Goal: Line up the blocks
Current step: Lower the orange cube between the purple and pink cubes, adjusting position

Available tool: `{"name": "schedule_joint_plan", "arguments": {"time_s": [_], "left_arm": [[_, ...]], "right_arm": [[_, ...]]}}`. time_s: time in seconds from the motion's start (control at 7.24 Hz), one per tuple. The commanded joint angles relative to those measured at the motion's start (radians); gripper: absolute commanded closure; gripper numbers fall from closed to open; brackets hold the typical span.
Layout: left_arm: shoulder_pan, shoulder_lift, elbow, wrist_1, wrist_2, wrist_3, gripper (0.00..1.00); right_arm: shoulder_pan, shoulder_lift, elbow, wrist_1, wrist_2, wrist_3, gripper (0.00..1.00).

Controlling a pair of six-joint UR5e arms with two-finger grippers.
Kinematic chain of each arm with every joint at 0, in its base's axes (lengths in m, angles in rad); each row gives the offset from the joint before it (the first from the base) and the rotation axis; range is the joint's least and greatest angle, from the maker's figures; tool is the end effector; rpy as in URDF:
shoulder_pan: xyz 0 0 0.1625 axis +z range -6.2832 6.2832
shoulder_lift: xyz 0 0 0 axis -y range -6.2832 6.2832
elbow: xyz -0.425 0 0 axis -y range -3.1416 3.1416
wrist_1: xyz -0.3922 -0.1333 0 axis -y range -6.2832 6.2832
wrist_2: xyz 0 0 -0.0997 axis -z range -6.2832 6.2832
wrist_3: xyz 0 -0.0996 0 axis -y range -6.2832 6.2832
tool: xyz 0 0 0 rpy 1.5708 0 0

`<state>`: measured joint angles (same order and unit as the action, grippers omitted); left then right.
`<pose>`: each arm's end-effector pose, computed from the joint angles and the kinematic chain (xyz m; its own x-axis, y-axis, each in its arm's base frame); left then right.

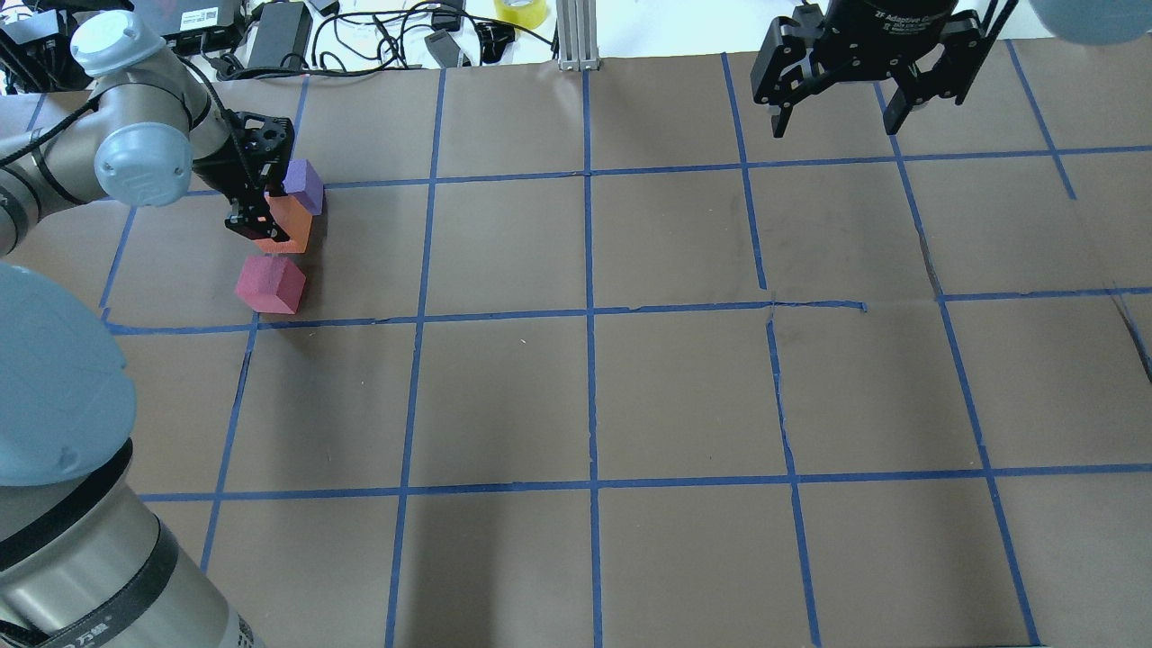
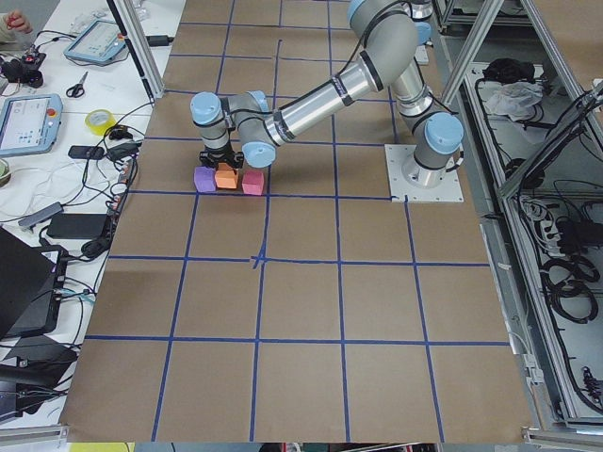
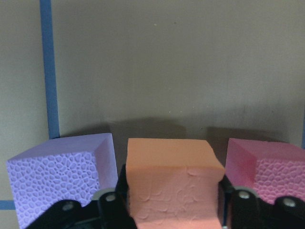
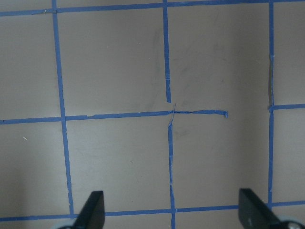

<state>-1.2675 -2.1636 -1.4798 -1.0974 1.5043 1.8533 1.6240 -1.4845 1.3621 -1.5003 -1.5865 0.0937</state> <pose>0.0690 -0.6890 0.2242 -0.0214 0.9997 0.0088 0.9972 0.0220 -0.0717 0.1598 -0.5229 0.5395 -0.9991 0.0412 0.0108 0.0405 0.9978 -0.0531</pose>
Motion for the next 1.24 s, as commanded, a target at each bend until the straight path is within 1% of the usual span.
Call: {"name": "schedule_joint_plan", "arguments": {"time_s": [0.0,0.14,0.28,0.41,0.55,0.69,1.11], "left_arm": [[0.005,-0.007,-0.004,0.005,0.001,-0.014,1.00],[0.007,-0.008,-0.002,0.005,0.002,-0.014,1.00],[0.007,-0.008,-0.013,0.008,-0.004,-0.037,0.75],[0.007,-0.007,-0.030,0.037,0.000,-0.070,0.65],[0.008,-0.007,-0.036,0.043,0.001,-0.080,0.51],[0.008,-0.005,-0.036,0.044,0.001,-0.103,0.41],[0.008,0.011,-0.037,0.027,0.002,-0.124,0.37]], "right_arm": [[-0.003,0.000,0.000,-0.002,-0.001,0.001,0.00],[-0.003,0.001,0.000,-0.003,0.000,0.000,0.00],[-0.003,0.001,0.000,-0.005,-0.001,0.000,0.00],[-0.003,0.001,0.000,-0.005,0.000,0.001,0.00],[-0.001,0.000,0.000,-0.005,0.000,0.001,0.00],[-0.001,0.000,0.000,-0.006,0.000,0.000,0.00],[0.001,0.000,0.000,-0.006,0.000,0.001,0.00]]}}
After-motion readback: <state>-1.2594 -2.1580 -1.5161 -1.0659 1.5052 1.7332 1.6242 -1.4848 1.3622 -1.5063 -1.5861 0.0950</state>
